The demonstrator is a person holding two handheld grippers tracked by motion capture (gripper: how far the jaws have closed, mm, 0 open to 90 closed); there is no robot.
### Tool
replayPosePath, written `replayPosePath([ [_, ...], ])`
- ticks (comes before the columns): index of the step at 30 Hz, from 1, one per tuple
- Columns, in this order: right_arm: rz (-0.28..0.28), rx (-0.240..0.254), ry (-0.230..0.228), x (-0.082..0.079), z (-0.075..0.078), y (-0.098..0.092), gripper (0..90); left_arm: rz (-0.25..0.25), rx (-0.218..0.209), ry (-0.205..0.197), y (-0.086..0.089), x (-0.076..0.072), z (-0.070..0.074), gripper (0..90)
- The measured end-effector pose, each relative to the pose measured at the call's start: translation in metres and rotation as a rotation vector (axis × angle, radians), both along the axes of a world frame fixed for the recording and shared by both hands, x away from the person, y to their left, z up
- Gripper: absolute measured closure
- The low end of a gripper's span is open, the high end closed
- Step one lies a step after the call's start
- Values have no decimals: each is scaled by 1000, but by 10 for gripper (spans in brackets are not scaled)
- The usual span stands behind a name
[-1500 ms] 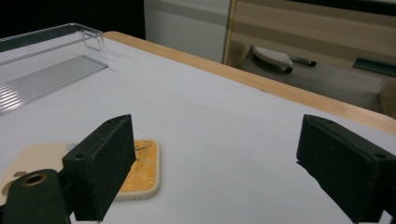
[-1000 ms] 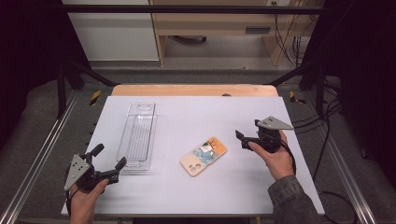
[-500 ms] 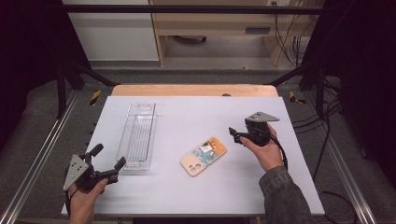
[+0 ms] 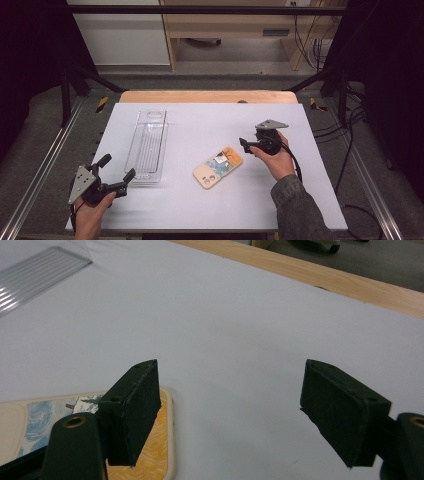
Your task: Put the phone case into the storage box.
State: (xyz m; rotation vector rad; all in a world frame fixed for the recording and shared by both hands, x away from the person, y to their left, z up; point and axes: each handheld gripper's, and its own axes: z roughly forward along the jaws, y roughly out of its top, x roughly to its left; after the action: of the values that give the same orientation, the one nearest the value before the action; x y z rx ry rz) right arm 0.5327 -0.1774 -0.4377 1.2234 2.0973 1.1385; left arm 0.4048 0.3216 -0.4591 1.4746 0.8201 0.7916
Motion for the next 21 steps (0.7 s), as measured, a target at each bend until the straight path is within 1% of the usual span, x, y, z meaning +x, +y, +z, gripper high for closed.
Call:
replayPosePath([
  [2, 0, -6, 15, 3, -4, 2, 255, 1, -1, 0, 0, 0, 0, 4],
  [4, 0, -7, 18, 4, -5, 3, 267, 1, -2, -1, 1, 0, 0, 5],
  [8, 12, -14, 35, 6, -10, 6, 343, 1, -2, -1, 0, 0, 0, 5],
  [11, 19, -33, 46, 8, -13, 10, 422, -1, -2, 1, 0, 0, 0, 5],
  [15, 28, -56, 52, 9, -17, 14, 551, -3, 0, -2, 0, 0, 0, 5],
  [17, 37, -61, 56, 9, -19, 15, 632, -2, -2, -1, 0, 0, 0, 5],
  [21, 53, -73, 65, 9, -22, 19, 734, -2, -2, -1, 0, 0, 0, 5],
])
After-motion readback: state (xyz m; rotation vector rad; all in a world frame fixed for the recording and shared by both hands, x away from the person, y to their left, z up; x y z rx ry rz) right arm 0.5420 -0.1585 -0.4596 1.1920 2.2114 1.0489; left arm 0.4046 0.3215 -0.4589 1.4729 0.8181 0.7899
